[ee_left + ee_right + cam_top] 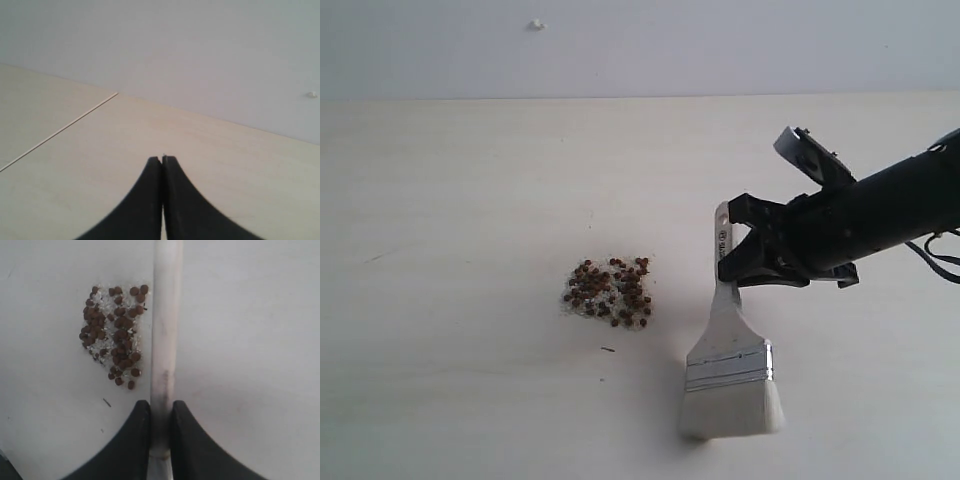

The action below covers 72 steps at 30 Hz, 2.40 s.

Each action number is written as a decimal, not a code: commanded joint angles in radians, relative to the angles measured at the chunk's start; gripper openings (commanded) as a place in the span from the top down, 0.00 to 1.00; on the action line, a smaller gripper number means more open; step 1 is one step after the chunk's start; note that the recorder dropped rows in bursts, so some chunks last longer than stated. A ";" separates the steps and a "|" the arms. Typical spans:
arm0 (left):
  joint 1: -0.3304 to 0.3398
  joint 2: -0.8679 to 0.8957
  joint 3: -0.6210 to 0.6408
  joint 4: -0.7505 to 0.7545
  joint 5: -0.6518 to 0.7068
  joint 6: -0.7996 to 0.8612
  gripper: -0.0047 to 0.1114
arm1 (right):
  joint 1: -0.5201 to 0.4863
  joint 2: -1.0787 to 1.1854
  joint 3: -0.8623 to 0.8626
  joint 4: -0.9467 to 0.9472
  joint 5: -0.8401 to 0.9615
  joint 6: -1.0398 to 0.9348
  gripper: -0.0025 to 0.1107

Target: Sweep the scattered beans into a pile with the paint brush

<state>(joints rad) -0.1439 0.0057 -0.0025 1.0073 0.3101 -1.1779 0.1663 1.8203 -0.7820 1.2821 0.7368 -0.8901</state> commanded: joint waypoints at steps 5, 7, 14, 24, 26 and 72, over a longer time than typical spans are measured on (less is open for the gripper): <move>0.004 -0.006 0.003 0.005 -0.001 -0.004 0.96 | -0.073 0.045 -0.006 0.002 -0.003 -0.107 0.98; 0.004 -0.006 0.003 0.005 -0.001 -0.004 0.96 | -0.073 0.051 -0.006 0.006 0.015 -0.136 0.98; 0.004 -0.006 0.003 0.005 -0.001 -0.004 0.96 | -0.073 0.126 -0.006 0.238 0.132 -0.340 0.98; 0.004 -0.006 0.003 0.005 -0.001 -0.004 0.96 | -0.073 0.163 -0.006 0.218 0.018 -0.310 0.98; 0.004 -0.006 0.003 0.005 -0.001 -0.004 0.96 | -0.073 0.161 -0.006 0.214 0.005 -0.309 0.98; 0.004 -0.006 0.003 0.005 -0.001 -0.004 0.96 | -0.073 -0.892 0.323 -0.002 -0.228 -0.141 0.98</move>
<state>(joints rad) -0.1439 0.0057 -0.0025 1.0073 0.3101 -1.1779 0.0974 1.0295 -0.5029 1.2617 0.5146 -1.0117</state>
